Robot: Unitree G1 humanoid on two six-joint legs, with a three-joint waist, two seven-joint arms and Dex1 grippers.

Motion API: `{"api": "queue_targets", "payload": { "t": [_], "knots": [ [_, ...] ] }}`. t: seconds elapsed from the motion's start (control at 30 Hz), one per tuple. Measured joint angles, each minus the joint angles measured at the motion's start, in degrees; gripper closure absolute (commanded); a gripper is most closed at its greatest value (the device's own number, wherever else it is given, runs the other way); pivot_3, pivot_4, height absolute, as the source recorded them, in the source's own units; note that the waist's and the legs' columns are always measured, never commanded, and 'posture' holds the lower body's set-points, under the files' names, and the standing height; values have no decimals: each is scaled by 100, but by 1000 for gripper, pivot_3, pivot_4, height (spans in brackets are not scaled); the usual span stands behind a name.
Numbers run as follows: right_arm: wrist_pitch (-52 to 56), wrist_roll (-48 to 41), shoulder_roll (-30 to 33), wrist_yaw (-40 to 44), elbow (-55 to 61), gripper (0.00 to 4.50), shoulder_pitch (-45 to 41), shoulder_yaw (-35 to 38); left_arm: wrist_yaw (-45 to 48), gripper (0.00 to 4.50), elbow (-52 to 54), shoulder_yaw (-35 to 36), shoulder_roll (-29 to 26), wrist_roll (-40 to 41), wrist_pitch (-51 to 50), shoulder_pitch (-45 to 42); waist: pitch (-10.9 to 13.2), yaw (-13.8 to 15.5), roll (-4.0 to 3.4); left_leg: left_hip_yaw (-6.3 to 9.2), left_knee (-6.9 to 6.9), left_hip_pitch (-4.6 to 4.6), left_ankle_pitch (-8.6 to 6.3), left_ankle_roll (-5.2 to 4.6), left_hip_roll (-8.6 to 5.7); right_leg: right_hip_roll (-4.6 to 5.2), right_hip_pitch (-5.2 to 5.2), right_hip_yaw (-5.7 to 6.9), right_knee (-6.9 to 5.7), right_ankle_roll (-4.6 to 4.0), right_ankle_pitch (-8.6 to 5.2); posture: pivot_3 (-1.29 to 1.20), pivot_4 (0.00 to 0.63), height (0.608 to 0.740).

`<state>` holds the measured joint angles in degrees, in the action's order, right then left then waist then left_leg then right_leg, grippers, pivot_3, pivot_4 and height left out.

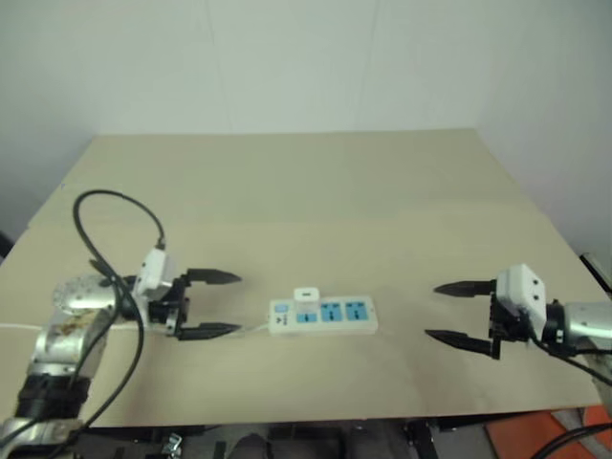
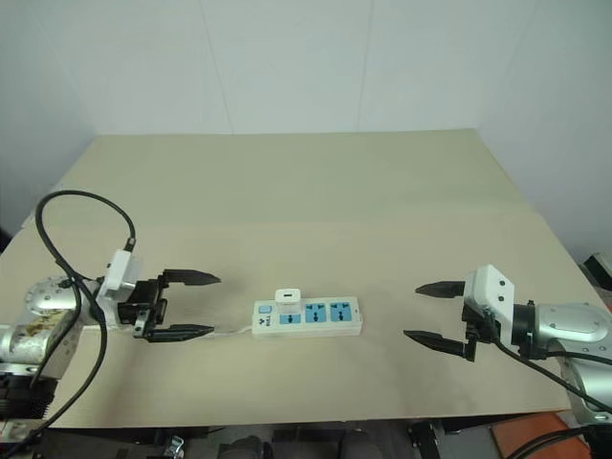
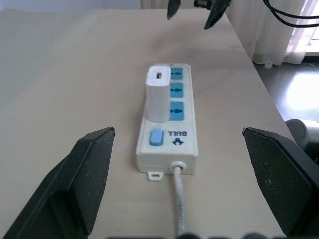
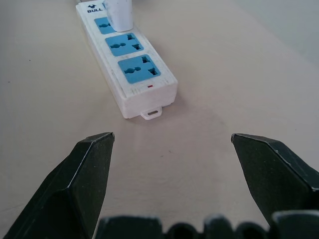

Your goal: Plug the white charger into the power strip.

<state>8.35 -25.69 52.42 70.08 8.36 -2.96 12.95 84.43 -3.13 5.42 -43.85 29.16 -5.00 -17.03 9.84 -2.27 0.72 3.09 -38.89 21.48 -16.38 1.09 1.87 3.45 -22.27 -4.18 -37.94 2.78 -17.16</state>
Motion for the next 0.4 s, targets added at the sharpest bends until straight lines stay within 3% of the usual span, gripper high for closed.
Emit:
{"api": "queue_targets", "payload": {
  "t": [0.4],
  "knots": [
    [181, -10, -1, -167, 340, 0, -9, -44, 96, 23, -181, -10, 35, -5, 127, -191, 0, 15, 0, 1, -3, 1, 0, 0, -1, 0, 0, 1, -3, 0, 0, 0, 150, 740]
  ]
}}
